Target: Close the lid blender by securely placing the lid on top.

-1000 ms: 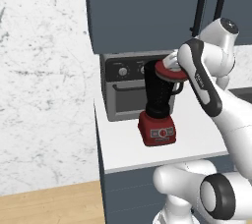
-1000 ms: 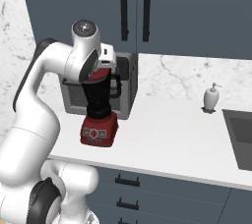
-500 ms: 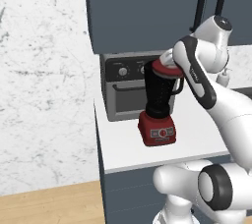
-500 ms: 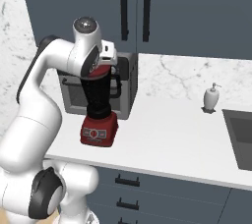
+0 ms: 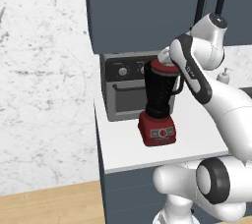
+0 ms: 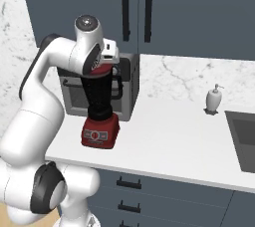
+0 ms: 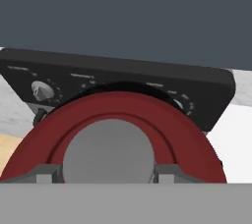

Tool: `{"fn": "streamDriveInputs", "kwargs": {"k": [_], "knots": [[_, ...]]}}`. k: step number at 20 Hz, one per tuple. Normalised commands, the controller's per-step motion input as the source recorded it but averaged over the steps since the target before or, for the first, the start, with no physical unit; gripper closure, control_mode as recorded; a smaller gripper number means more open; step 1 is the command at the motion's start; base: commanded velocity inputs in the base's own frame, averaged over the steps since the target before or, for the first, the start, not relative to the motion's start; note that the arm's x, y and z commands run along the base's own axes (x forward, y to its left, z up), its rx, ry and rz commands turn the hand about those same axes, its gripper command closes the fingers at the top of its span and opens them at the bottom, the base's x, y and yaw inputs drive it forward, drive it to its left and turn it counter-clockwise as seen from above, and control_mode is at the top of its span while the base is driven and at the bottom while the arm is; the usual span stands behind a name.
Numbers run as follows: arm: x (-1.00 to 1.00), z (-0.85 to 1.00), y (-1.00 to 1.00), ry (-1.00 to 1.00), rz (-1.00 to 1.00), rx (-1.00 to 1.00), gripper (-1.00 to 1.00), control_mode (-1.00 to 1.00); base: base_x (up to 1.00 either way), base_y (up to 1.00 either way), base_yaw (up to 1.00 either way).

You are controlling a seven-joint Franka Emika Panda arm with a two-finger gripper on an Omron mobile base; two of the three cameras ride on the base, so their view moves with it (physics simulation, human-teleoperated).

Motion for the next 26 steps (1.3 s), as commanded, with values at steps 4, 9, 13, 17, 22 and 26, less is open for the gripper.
{"fn": "streamDriveInputs", "kwargs": {"k": [4,9,13,17,22,26], "knots": [[0.19,0.00,0.00,0.00,-0.02,0.00,1.00,-1.00,0.00,0.00,0.00],[0.21,0.00,0.00,0.00,-0.02,0.00,1.00,-1.00,0.00,0.00,0.00],[0.23,0.00,0.01,0.00,-0.02,0.00,1.00,-1.00,0.00,0.00,0.00],[0.22,0.00,0.02,0.00,-0.02,0.00,1.00,-1.00,0.00,0.00,0.00],[0.08,0.03,0.02,-0.04,-0.02,0.00,1.00,-1.00,0.00,0.00,0.00],[0.00,0.11,0.00,-0.16,-0.01,0.00,1.00,-1.00,0.00,0.00,0.00]]}}
